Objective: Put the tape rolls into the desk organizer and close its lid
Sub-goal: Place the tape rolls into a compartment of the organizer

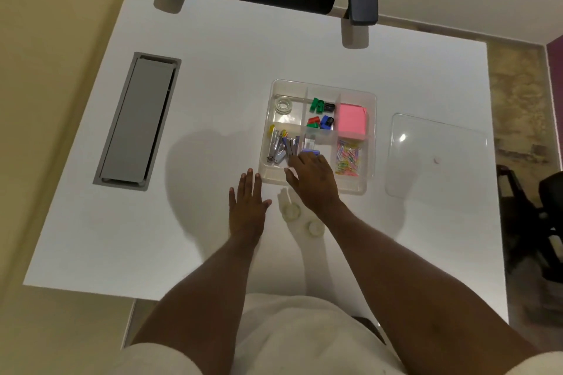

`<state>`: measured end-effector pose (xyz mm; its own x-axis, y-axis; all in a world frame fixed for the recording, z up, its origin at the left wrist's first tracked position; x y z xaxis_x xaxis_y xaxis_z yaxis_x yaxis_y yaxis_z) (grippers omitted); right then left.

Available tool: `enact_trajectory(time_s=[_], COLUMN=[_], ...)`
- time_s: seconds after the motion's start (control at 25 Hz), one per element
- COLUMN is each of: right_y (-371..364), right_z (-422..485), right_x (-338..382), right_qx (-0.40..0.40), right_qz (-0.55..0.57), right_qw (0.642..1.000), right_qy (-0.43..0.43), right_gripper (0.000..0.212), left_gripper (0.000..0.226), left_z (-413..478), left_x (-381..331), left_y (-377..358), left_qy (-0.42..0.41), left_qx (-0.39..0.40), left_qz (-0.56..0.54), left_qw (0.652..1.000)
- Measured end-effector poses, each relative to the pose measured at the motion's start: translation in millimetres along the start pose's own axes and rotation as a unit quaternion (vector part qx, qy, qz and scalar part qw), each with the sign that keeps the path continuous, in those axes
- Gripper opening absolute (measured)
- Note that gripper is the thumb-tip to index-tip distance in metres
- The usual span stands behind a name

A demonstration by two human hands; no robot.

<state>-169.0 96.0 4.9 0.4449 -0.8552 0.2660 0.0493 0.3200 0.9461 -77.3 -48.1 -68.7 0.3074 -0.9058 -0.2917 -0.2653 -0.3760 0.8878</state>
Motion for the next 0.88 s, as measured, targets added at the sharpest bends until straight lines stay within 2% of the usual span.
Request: enact_trajectory(time_s=[0.12,0.28,0.48,0.72,0.88], right_y=[-6,-21,-34,-42,-26], right_z=[-36,-70,-92,-91,-77], right_x=[0,-2,2,11,10], right_qx=[0.057,0.161,0.211,0.205,0.129], right_qz=[0.015,0.024,0.008,-0.006,0.031], right_qw=[0.998,0.984,0.972,0.976,0.989], right_qy=[-0.014,-0.069,-0.098,-0.074,-0.060], right_gripper=[0.023,0.045,0.067,0.051,0.055], left_gripper=[0.077,0.077,0.079,0.080,0.080], left_z=[-1,-2,0,0,-1], left_x=[-4,-2,-3,-1,0], left_y=[1,2,3,3,1], left_qy=[0.005,-0.008,-0.009,-0.011,-0.015], left_qx=[0.001,0.001,0.004,0.010,0.009], left_qz=[0.013,0.011,0.014,0.013,0.015], left_qw=[1.000,1.000,1.000,1.000,1.000])
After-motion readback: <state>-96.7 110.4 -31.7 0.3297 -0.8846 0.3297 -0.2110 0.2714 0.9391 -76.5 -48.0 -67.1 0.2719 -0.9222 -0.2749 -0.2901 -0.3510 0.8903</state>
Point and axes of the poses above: each hand's wrist, its own z-axis towards the middle knuckle, its own y-axis out of the back of the hand, x = y × z, the point moved 4 cm from there along z, towards the middle knuckle, and after that the axes turned 9 degrees about -x, right-handed, at the moved point
